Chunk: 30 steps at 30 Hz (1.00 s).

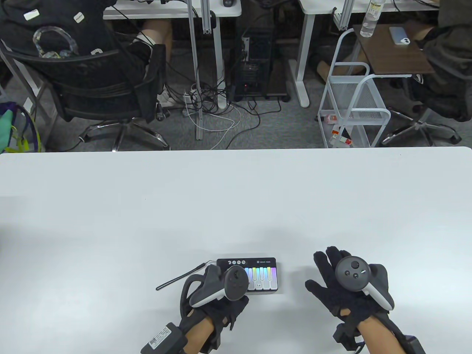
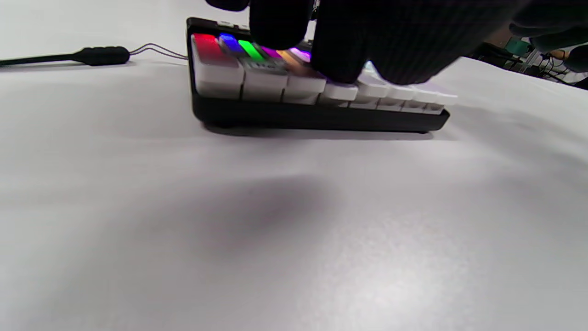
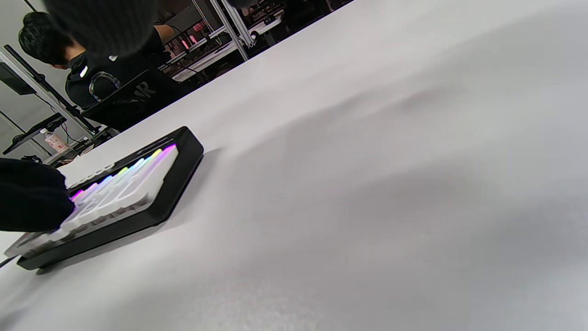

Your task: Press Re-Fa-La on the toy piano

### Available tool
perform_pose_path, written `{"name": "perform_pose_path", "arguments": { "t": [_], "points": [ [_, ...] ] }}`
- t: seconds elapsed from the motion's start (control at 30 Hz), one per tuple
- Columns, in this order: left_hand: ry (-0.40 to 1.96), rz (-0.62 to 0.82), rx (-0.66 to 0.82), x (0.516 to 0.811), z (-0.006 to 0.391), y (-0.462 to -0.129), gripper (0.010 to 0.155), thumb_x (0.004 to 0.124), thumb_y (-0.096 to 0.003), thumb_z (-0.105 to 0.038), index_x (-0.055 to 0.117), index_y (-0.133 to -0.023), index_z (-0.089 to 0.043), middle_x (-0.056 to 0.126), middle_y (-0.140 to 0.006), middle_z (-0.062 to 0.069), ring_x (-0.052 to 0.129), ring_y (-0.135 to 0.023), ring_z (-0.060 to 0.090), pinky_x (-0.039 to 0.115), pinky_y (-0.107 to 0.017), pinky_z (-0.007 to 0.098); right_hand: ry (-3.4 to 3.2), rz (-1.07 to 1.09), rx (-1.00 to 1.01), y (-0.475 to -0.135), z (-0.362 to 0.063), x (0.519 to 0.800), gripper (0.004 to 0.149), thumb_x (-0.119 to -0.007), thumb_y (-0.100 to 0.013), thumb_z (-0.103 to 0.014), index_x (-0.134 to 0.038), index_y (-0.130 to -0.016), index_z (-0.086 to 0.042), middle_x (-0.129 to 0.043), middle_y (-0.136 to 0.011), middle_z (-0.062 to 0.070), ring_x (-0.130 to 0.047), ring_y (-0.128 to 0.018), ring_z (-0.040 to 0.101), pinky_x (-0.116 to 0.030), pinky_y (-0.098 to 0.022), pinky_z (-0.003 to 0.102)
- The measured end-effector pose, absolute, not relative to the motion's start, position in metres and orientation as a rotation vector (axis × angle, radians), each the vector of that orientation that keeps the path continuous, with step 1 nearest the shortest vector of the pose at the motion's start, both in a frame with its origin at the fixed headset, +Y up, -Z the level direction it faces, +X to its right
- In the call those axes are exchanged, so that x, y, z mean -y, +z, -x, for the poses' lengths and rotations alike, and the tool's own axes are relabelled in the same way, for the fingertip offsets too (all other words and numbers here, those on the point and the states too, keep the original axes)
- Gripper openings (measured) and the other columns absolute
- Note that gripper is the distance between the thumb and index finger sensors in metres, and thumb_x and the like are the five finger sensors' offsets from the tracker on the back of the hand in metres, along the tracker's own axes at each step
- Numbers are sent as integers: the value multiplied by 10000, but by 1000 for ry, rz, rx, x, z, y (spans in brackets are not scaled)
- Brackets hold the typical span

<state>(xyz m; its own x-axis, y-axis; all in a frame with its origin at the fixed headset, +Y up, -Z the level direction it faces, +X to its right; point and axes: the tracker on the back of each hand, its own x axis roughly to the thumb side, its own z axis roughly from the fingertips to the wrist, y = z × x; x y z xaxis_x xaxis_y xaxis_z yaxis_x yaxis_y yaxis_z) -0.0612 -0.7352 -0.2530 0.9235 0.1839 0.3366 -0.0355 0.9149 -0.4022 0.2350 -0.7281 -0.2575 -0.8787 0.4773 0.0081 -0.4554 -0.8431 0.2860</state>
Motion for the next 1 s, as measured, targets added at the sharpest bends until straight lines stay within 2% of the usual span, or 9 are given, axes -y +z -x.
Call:
{"name": "perform_pose_path", "arguments": {
  "t": [0.43, 1.0],
  "points": [
    [130, 397, 378, 732, 60, -254, 584, 709, -488, -534, 628, -1023, -314, 425, -1142, 19, 330, -1098, 350, 364, -761, 601, 2618, -107, -378, -257, -235, 727, 809, -690, -417, -578, -332, -1060, -241, -131, -1136, 124, -100, -1043, 492, -194, -701, 715],
    [150, 395, 416, 728, 38, -254, 586, 706, -489, -538, 623, -1025, -316, 430, -1141, 17, 329, -1100, 350, 365, -762, 602, 2618, -109, -376, -257, -236, 726, 809, -689, -417, -579, -334, -1060, -240, -132, -1136, 125, -100, -1043, 492, -197, -701, 714]
  ]
}}
